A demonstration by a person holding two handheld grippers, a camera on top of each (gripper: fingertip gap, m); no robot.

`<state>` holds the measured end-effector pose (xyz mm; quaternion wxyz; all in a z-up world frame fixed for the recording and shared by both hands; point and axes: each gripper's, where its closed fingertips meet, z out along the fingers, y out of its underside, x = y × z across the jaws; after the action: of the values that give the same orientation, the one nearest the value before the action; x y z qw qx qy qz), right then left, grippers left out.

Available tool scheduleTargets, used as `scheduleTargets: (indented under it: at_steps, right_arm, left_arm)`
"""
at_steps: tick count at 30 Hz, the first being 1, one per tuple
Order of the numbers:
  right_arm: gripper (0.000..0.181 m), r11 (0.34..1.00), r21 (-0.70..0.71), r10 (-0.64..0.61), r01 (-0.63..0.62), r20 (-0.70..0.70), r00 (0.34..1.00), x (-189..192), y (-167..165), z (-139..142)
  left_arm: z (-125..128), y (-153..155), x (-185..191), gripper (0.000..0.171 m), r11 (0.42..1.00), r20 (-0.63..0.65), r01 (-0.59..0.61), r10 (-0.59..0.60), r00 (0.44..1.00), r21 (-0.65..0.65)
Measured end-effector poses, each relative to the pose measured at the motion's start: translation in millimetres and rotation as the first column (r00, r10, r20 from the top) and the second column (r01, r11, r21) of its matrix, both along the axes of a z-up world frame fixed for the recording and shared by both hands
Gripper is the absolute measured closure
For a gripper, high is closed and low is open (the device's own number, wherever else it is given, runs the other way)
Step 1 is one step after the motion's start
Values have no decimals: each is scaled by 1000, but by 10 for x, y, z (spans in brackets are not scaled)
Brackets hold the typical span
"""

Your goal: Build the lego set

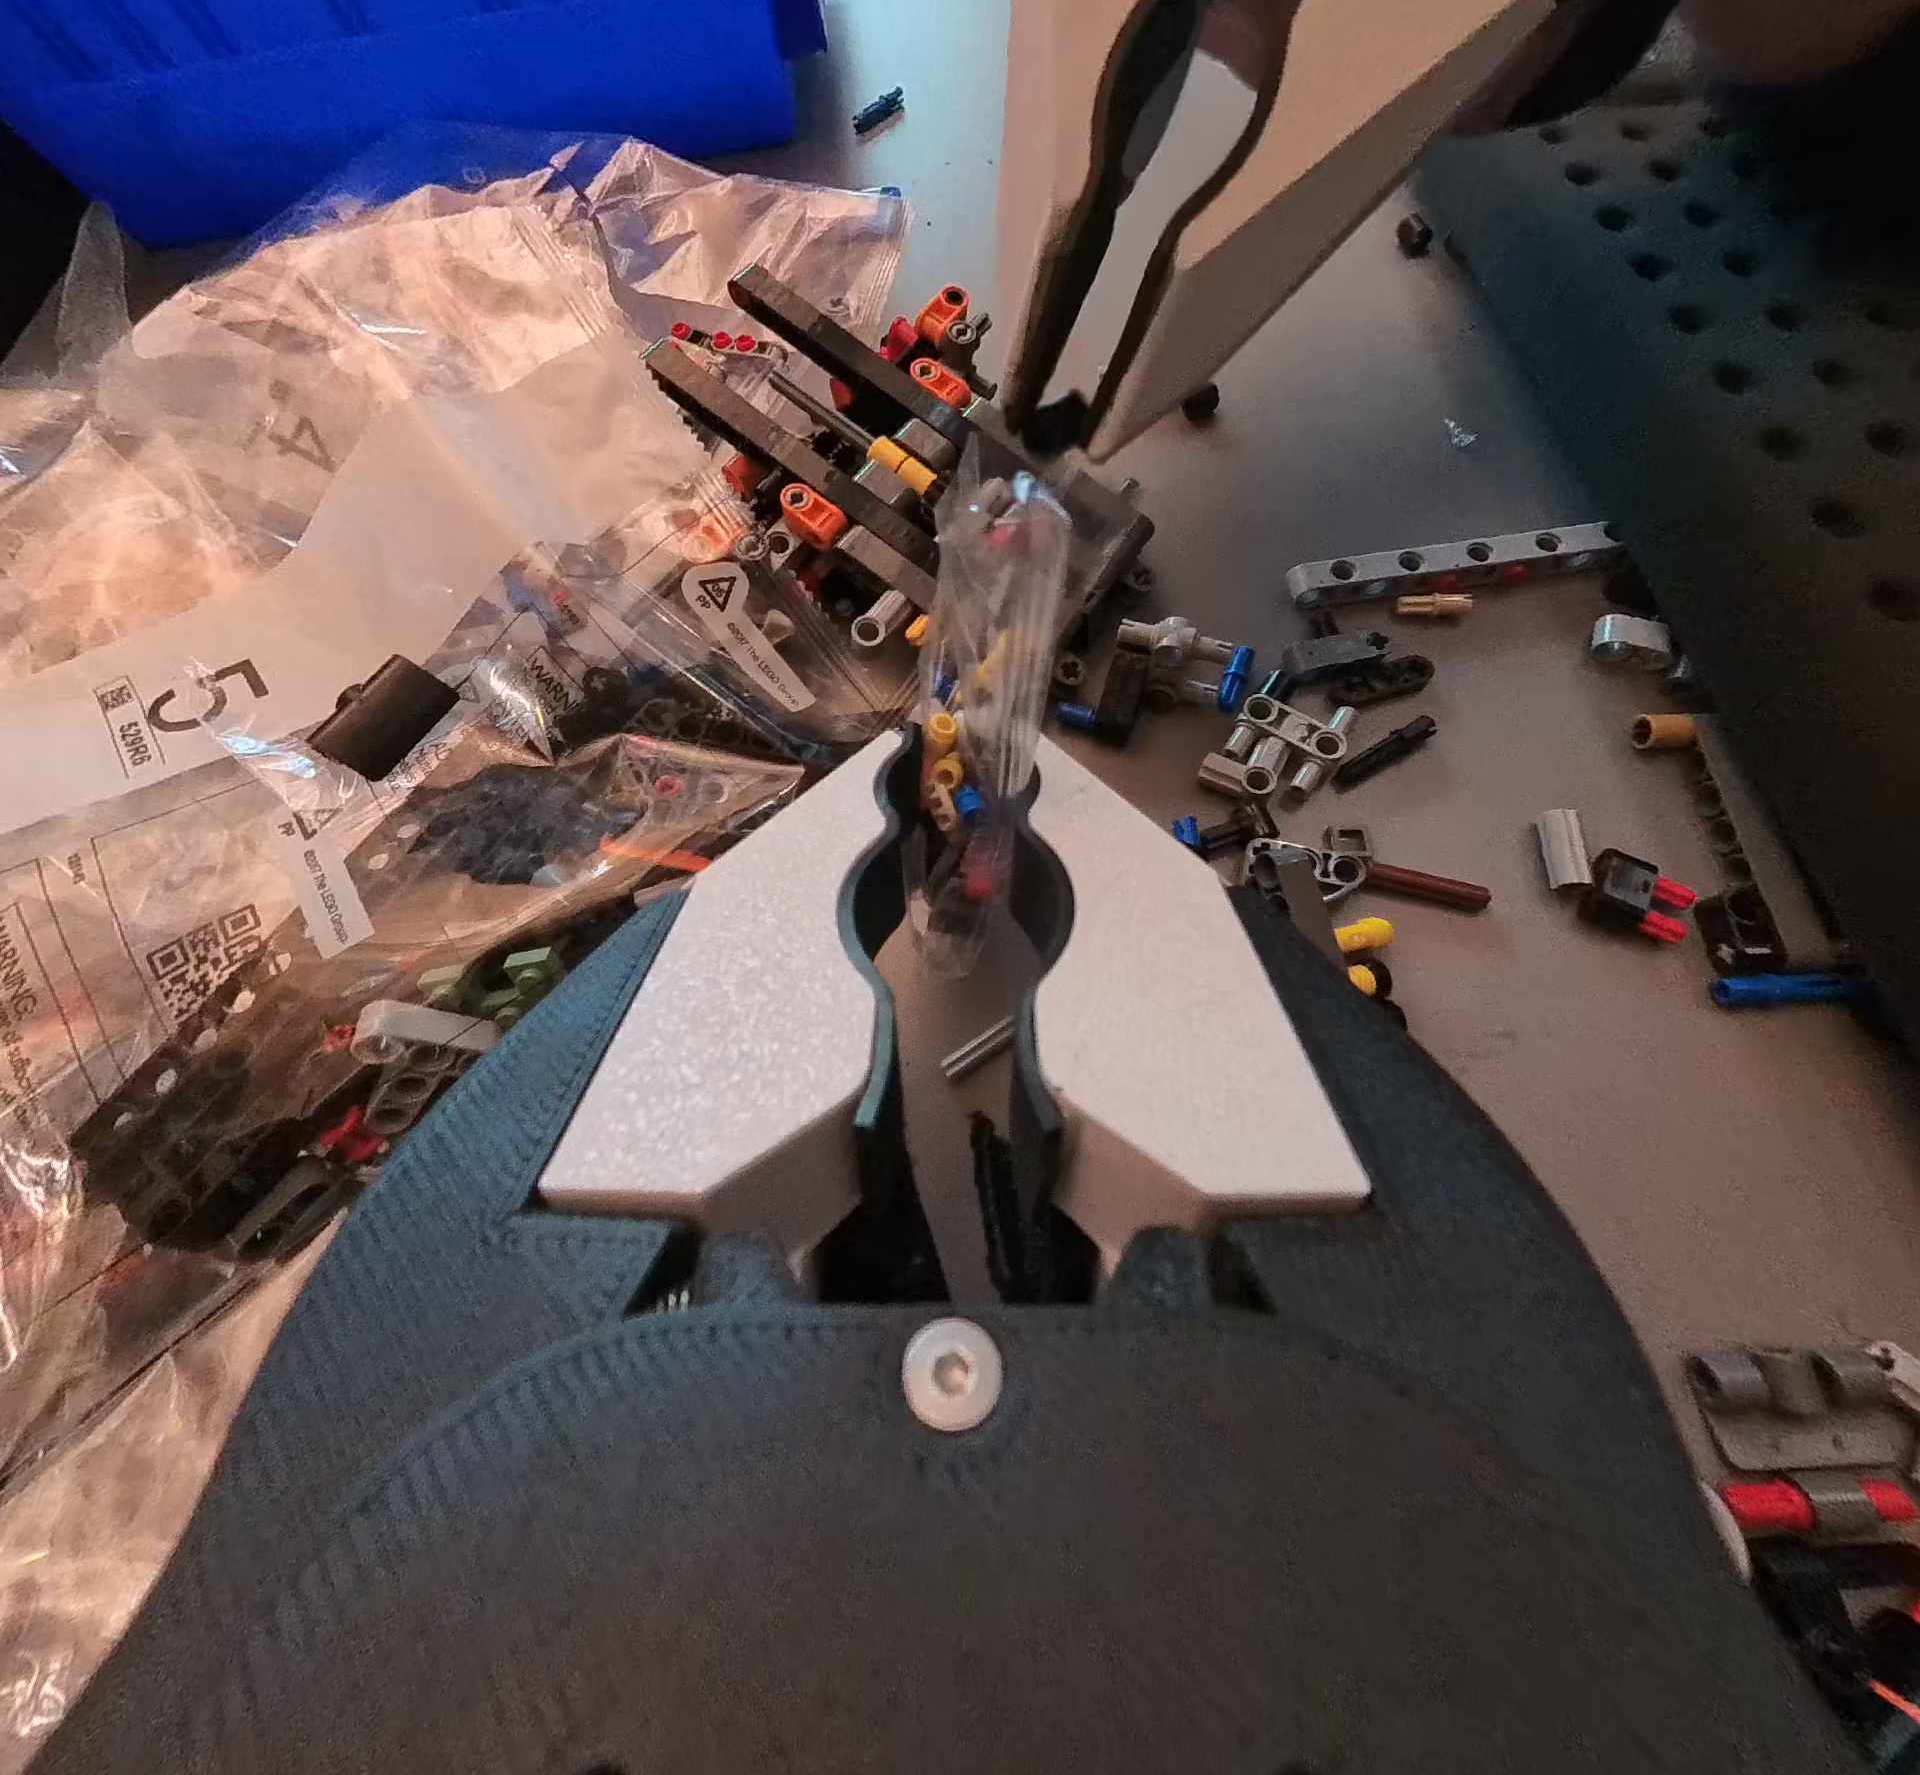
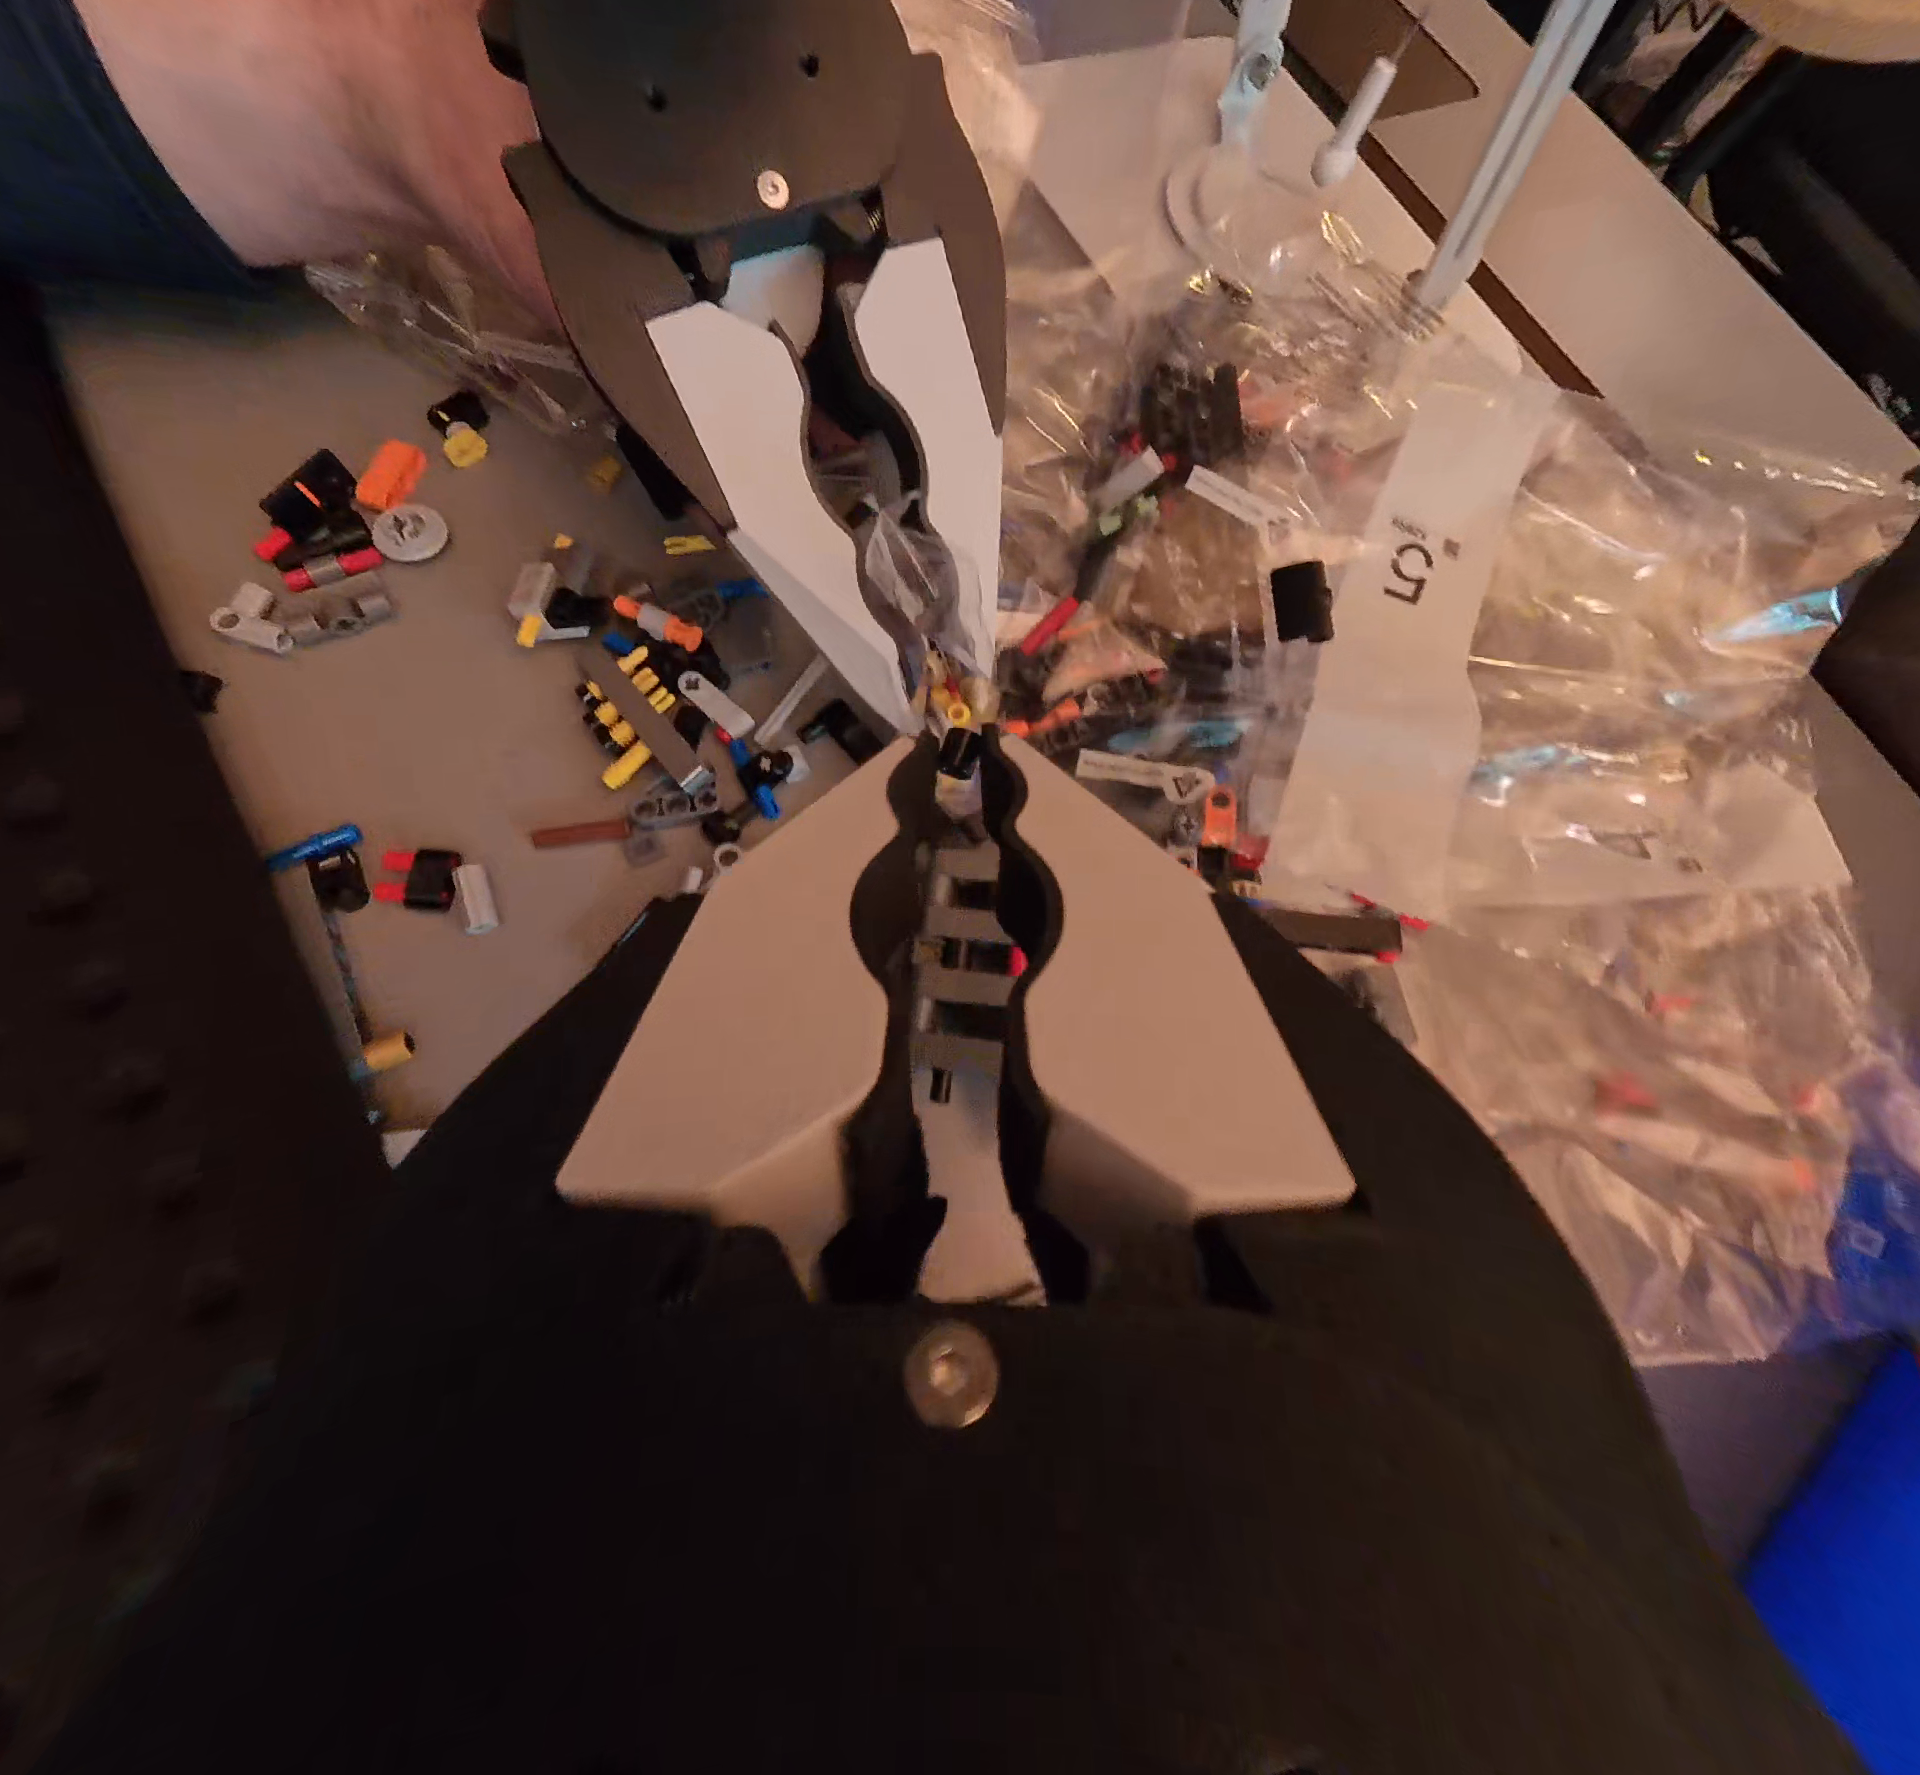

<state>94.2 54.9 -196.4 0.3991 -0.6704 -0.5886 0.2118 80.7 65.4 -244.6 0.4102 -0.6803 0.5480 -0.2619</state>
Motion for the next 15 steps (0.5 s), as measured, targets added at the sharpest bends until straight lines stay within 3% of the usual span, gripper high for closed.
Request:
scheduleTargets:
  at_steps: [8, 15]
  right_arm:
    - [176, 1000, 4, 9, -9, -90, 996, -94, -17, 167]
    - [176, 1000, 2, 1, -1, -63, 998, -145, 35, 86]
  left_arm:
    - [-3, -5, 7, 159, 1000, -2, 3, -3, 1000, 2]
    - [-5, -7, 11, 159, 1000, -4, 4, -4, 1000, 2]
